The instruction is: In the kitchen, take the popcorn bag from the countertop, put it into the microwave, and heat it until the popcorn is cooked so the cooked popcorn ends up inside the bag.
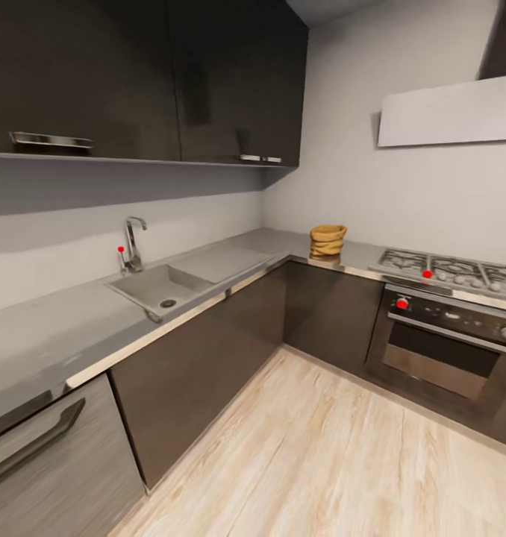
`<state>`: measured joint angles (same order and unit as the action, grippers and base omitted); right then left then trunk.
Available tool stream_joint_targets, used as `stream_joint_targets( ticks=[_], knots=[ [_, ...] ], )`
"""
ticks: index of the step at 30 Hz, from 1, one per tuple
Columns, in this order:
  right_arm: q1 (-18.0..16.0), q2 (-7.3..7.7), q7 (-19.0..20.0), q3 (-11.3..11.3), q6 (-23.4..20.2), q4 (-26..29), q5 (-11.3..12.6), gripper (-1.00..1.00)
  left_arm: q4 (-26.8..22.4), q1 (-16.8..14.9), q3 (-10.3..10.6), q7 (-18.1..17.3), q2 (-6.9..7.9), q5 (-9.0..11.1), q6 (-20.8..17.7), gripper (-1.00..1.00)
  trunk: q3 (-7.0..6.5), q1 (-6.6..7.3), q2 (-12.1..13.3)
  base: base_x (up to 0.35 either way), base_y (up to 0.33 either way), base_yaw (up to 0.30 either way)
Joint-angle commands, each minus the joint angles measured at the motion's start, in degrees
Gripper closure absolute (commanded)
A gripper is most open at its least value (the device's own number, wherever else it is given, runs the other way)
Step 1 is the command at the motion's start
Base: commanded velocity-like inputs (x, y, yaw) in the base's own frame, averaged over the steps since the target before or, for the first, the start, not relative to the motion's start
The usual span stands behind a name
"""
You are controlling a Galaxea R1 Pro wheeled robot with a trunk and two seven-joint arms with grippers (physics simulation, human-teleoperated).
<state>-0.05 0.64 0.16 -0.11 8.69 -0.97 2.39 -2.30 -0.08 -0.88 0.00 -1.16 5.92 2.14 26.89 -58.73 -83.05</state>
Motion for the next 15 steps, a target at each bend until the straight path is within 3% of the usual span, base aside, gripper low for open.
stream_joint_targets(
  ticks=[1, 15],
  knots=[
    [-0.04, -0.01, 0.02, 0.01, 0.33, -0.1, 0.25, -1.0, 0.02, -0.01, -0.05, 0.0, 0.0, 0.58, 0.15, -1.0, 0.04, 0.0, -0.02, 0.0, 0.0, -0.298],
    [-0.04, -0.02, 0.02, 0.02, 0.36, -0.12, 0.2, -1.0, 0.02, -0.01, -0.09, 0.01, 0.02, 0.58, 0.18, -1.0, 0.04, 0.0, -0.02, 0.0, 0.0, -0.298]
  ],
)
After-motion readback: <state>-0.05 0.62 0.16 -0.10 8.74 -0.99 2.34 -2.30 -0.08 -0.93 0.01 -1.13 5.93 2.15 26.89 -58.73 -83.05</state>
